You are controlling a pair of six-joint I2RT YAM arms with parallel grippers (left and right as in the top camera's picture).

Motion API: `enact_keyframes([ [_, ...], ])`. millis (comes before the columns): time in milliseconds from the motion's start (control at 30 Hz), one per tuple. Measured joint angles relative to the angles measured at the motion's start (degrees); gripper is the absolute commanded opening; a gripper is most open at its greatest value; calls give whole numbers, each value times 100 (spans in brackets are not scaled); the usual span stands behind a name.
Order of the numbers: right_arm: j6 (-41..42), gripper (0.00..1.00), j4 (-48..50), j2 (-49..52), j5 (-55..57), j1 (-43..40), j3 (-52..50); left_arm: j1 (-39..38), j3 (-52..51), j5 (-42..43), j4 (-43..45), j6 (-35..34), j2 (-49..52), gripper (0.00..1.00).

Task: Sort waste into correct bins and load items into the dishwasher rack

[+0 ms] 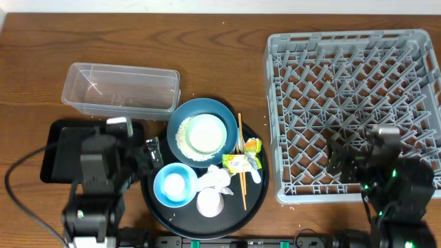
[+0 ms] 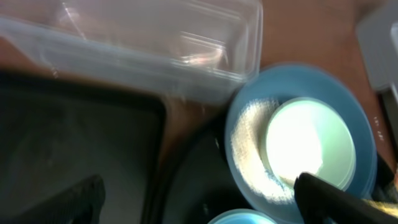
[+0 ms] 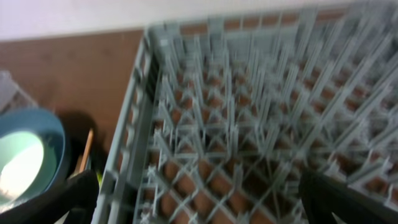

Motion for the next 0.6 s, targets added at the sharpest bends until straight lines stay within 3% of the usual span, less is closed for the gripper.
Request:
enact_keyframes([
  [167,2,99,-1073,1119,-26,0,931,0,1073,190,-1241,-13,1012,98],
  [300,2,99,-1316,1674,-31,-2,1204,0,1690,256,-1856,-13,1475,98],
  [600,17,99,-1510,1945,-44,-2,1211,-2,1775,461,-1569,-13,1580,98],
])
